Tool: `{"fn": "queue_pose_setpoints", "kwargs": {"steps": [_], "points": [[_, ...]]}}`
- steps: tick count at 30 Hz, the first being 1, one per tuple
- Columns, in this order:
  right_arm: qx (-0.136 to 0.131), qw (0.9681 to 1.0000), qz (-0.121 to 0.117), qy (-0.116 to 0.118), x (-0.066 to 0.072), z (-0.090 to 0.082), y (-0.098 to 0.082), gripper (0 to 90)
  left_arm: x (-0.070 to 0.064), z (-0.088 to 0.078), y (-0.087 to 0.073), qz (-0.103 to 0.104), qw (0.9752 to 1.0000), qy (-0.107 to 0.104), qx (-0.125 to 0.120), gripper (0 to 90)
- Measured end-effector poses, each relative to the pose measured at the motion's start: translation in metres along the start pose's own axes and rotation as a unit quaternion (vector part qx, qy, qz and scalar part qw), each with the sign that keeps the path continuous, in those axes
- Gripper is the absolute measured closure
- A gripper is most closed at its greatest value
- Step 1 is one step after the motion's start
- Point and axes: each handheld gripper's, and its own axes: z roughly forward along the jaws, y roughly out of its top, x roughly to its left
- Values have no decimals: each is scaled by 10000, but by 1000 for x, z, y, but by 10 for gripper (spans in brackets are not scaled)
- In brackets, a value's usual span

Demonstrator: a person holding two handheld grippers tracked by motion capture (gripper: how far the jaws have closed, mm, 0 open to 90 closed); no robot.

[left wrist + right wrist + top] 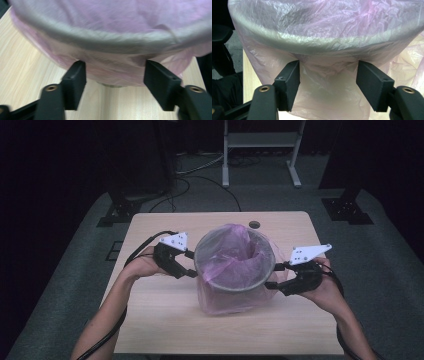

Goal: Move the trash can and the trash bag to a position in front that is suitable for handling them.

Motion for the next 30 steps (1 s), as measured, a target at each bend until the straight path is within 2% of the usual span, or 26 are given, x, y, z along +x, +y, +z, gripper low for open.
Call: {"fn": "queue_pose_setpoints", "kwargs": {"steps": [1, 4, 6, 7, 8, 9, 11, 13, 21, 30], "points": [[21, 10000, -21, -20, -1, 1, 1, 384, 1, 0, 1, 20, 10000, 37, 55, 395], [92, 9999, -44, -56, -3, 2, 2, 457, 3, -2, 2, 28, 9999, 59, 146, 517], [102, 9999, -22, -113, -4, 2, 1, 521, 3, -2, 2, 21, 9998, 94, 182, 632], [94, 9999, 10, -139, -4, 2, 1, 565, 3, 0, 2, -115, 9998, 84, 168, 677], [94, 9999, 10, -139, -4, 2, 1, 565, 3, 0, 2, -115, 9998, 84, 168, 796], [84, 9997, 117, -204, -4, 1, 0, 667, 3, 1, 2, -168, 9997, 94, 173, 796], [79, 9992, 279, -278, -3, 0, -2, 797, 2, 3, 2, -257, 9995, 139, 149, 890], [78, 9985, 396, -382, -1, 0, -3, 900, 1, 3, 1, -337, 9991, 205, 124, 900], [290, 9970, 601, -394, -3, 6, -15, 900, -1, 8, -13, -649, 9975, 240, 147, 900], [432, 9949, 812, -410, -8, 9, -33, 900, -1, 22, -30, -884, 9957, 121, 241, 900]]}}
